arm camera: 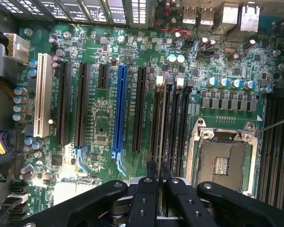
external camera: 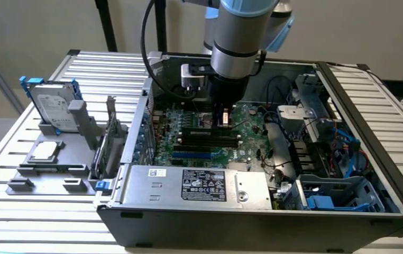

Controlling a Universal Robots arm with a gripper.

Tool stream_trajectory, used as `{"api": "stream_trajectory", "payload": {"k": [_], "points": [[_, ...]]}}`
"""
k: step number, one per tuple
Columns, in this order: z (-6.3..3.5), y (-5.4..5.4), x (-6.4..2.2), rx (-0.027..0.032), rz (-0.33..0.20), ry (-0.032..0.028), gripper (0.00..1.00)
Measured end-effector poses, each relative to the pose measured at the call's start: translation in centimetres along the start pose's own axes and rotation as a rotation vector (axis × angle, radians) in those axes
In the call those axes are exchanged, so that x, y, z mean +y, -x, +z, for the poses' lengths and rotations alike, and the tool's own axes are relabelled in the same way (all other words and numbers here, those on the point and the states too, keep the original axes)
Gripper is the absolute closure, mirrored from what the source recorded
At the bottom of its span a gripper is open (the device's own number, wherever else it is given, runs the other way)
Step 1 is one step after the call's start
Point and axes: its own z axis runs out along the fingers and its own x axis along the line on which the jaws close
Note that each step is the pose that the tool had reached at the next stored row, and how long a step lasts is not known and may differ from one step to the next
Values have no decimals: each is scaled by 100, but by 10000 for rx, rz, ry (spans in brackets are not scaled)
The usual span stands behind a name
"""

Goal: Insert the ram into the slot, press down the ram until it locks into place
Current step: 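Insert the ram into the slot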

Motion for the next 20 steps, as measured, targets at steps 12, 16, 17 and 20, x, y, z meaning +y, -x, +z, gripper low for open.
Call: {"api": "stream_trajectory", "payload": {"k": [12,16,17,20], "points": [[47,-6,-10,4,-1,2,86],[53,-21,-18,6,0,2,86],[57,-24,-18,5,1,1,86],[68,-33,-19,6,0,2,86]]}}
